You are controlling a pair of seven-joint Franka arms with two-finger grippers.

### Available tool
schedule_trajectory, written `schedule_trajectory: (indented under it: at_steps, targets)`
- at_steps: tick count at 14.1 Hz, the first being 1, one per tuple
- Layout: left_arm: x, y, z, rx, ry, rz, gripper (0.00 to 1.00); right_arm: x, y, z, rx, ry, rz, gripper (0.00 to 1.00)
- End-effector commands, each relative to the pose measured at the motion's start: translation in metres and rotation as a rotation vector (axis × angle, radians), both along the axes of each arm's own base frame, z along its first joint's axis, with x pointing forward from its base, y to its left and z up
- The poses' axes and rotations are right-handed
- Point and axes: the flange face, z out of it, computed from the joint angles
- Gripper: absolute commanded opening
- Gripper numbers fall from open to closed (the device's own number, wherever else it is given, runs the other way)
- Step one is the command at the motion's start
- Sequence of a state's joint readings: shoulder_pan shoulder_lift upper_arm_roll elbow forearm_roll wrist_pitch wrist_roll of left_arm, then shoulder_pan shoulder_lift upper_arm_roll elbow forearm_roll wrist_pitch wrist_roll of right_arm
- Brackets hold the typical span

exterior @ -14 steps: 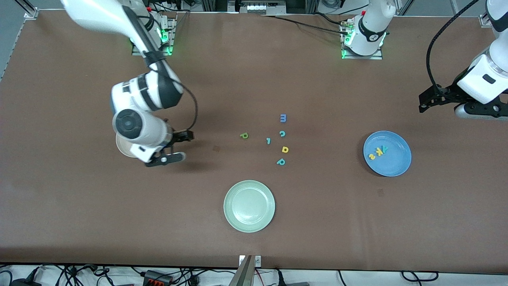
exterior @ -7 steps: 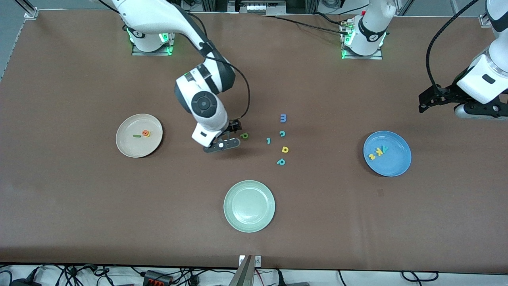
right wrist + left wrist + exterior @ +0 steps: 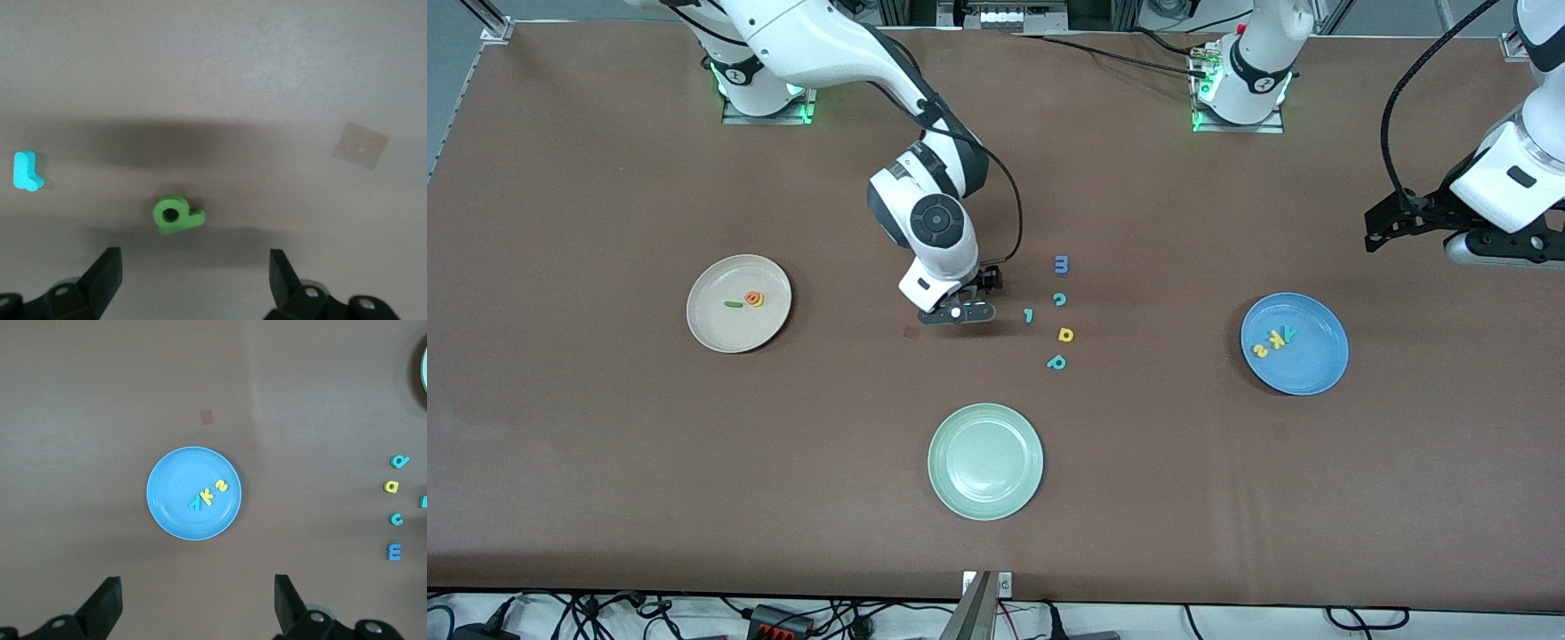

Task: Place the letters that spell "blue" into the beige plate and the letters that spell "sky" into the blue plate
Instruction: 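Reach the right gripper to the green letter and grasp it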

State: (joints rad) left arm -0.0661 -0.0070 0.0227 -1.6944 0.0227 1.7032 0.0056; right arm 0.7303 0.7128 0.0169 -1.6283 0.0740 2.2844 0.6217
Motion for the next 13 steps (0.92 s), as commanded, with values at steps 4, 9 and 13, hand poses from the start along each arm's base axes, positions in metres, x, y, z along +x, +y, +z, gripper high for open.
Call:
schedule_trajectory:
  at_steps: [4,9,13]
  targets:
    - [0.002,-0.004,0.002,-0.008,0.007,-0.008,1.00,-0.002,0.011,-0.016,-0.006,-0.013,0.012,0.68]
    - [0.001,-0.003,0.003,-0.008,0.008,-0.006,1.00,0.005,0.019,-0.019,0.008,-0.023,0.011,0.62]
    - [0.003,0.006,0.003,0.001,0.001,0.002,1.00,0.007,0.020,-0.021,0.006,-0.025,0.014,0.60]
